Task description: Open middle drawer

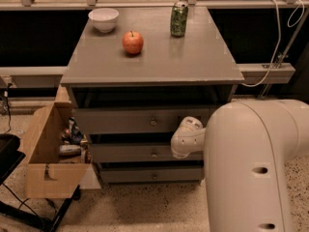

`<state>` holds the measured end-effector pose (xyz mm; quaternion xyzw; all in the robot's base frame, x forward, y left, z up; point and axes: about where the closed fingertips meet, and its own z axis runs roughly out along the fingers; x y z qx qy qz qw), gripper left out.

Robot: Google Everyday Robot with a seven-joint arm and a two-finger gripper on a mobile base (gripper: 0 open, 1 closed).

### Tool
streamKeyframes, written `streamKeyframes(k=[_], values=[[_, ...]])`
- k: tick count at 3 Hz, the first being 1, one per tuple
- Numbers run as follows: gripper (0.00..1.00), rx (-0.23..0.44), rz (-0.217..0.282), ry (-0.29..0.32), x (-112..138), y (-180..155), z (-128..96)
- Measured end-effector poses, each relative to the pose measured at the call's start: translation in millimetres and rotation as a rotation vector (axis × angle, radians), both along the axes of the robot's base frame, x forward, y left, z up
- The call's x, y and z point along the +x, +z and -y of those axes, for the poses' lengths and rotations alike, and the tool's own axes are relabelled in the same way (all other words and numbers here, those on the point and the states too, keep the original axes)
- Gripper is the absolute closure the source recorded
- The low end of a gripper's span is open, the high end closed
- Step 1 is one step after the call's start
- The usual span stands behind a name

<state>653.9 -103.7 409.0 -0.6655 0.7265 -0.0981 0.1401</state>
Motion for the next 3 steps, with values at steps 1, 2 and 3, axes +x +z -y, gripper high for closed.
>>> streamKeyframes(k=[1,2,3], values=[[1.00,0.000,0.000,0.000,0.0,1.5,0.1],[1.00,0.000,0.000,0.000,0.0,2.1,0.1],[1.00,0.000,0.000,0.000,0.0,4.3,0.1]])
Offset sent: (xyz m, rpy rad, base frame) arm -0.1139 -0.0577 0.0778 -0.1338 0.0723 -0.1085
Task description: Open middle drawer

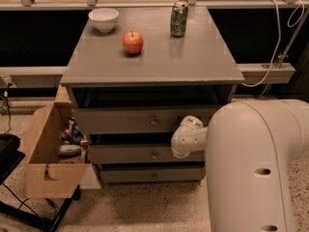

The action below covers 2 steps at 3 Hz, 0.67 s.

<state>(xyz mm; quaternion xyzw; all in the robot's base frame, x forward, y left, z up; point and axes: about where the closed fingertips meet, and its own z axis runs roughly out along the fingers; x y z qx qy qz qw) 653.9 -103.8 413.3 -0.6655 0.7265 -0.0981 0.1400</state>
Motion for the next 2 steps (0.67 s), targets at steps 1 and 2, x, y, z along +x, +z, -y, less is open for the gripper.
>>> streamKeyframes(k=[1,2], values=[[1.00,0.000,0.000,0.000,0.0,1.2,0.0],[0.74,0.000,0.000,0.000,0.0,1.8,0.0]])
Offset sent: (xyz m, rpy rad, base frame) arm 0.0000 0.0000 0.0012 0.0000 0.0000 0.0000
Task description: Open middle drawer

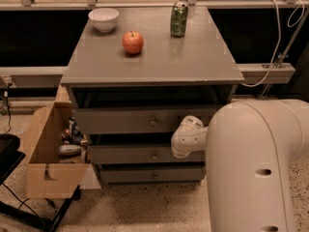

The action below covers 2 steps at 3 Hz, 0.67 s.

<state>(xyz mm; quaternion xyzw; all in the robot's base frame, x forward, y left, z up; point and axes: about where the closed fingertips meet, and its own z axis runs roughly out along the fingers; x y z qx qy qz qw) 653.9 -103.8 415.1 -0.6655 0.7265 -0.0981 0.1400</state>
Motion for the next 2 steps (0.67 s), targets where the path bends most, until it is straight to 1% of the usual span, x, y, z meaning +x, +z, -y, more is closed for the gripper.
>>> streamKeyframes(k=[2], values=[[0.28,0.000,0.000,0.000,0.0,0.6,0.0]])
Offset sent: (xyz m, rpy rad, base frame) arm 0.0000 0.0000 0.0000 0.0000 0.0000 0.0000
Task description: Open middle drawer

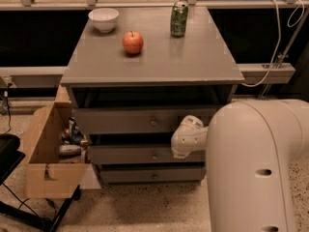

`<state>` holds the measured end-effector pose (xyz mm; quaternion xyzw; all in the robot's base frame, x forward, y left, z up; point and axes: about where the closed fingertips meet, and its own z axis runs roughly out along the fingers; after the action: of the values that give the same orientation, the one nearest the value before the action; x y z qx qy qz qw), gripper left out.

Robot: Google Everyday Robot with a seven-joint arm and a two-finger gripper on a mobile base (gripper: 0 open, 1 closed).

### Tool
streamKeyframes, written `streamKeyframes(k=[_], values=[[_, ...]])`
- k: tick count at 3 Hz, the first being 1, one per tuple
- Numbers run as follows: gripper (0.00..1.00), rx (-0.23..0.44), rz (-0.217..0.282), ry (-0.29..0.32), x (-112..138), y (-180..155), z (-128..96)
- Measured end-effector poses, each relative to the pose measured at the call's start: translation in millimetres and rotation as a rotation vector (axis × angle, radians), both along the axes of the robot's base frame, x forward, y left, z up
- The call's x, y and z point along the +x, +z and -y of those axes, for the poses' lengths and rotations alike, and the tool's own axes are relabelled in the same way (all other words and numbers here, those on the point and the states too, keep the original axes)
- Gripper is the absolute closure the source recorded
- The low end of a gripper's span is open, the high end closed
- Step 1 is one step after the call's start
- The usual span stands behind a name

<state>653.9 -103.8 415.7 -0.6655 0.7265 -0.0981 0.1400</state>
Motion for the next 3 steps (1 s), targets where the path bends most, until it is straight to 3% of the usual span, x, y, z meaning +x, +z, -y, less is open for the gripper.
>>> streamKeyframes(k=[1,3], values=[[0.04,0.000,0.000,0.000,0.0,0.3,0.0],[0.00,0.005,-0.007,-0.006,-0.2,-3.6,1.1]])
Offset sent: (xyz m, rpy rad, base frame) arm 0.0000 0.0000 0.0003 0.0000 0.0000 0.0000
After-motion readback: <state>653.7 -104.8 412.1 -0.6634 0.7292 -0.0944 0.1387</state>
